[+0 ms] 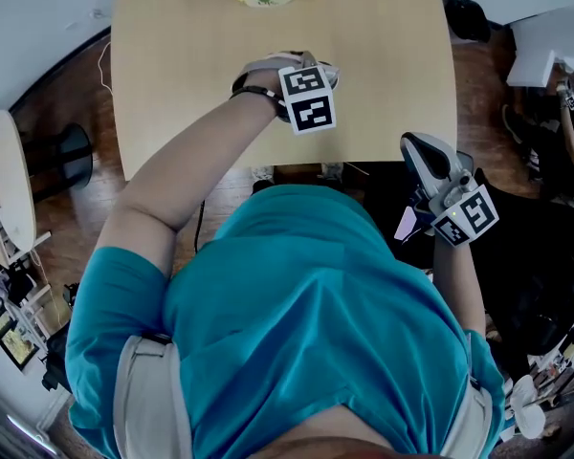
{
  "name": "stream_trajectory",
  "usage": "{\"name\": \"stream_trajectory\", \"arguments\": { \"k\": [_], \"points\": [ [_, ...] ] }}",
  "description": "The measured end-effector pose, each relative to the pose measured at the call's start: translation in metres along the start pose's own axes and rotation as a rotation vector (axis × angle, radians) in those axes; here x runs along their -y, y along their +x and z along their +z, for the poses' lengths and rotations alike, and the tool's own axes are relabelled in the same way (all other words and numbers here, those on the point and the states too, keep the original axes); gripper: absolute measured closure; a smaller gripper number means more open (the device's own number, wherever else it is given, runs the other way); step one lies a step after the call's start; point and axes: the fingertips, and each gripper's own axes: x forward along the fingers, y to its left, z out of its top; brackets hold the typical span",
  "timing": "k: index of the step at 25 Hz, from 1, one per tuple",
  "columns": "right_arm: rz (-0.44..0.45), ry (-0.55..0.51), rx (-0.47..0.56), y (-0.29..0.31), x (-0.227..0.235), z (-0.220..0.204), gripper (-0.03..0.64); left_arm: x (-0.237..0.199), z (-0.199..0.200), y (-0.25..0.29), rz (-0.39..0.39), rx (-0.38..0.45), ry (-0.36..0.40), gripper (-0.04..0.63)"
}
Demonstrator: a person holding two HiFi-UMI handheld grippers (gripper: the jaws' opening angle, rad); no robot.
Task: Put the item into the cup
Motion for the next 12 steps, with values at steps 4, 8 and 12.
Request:
{"name": "stream_trajectory", "arguments": {
  "k": [4,8,12],
  "points": [
    [-0.004,0.003,0.004,-0.001,0.003,0.001,0.616,-0.004,0.005,0.010,0.013,-0.034,0.041,0.531],
    [-0.006,0.006,0.006,0.000,0.005,0.001,0.615,-0.005,0.007,0.016,0.009,-0.083,0.100,0.531],
    [-0.004,0.005,0.008,0.001,0.007,0.001,0.615,-0.003,0.000,0.025,0.010,-0.150,0.158,0.532]
  ]
}}
